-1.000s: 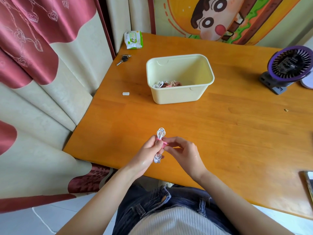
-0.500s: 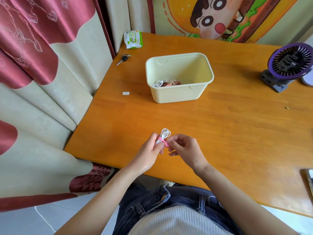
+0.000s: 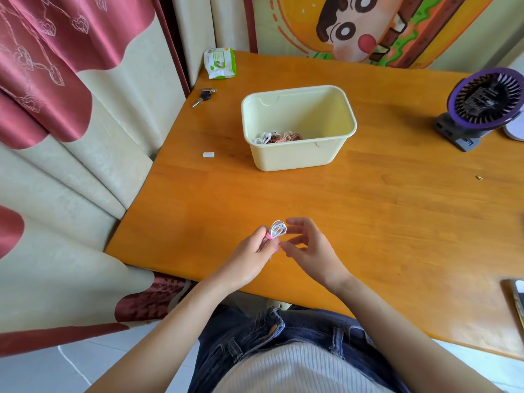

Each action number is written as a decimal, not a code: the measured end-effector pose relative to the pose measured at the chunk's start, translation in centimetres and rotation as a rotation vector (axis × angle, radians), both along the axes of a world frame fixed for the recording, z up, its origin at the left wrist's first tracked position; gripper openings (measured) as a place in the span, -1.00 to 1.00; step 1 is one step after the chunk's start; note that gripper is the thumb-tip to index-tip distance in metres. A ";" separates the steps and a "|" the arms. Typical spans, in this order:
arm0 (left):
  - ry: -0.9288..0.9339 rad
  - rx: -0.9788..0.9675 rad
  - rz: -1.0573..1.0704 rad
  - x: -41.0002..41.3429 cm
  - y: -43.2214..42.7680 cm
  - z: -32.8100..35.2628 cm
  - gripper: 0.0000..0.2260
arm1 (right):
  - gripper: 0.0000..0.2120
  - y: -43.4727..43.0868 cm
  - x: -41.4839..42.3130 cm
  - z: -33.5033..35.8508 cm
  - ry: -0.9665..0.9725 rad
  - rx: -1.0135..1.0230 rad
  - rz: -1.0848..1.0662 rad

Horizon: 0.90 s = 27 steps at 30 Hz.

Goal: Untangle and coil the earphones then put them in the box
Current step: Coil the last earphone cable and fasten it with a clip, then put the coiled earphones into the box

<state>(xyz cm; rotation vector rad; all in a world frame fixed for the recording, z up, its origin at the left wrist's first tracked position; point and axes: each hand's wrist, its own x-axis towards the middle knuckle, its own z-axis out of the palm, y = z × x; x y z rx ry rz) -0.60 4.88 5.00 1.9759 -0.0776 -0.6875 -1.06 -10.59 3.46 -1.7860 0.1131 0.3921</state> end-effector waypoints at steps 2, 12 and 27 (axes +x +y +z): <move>0.007 0.077 -0.094 0.2 0.2 0.0 -0.84 | -0.62 -0.2 0.6 0.4 -0.013 -0.044 0.125; 0.016 0.118 -0.148 0.9 1.8 -0.1 -0.84 | -0.95 0.0 2.1 2.0 -0.099 -0.181 0.176; -0.090 -0.157 0.192 2.8 0.3 -0.2 -0.93 | -0.93 -0.8 4.0 2.6 -0.038 -0.122 0.110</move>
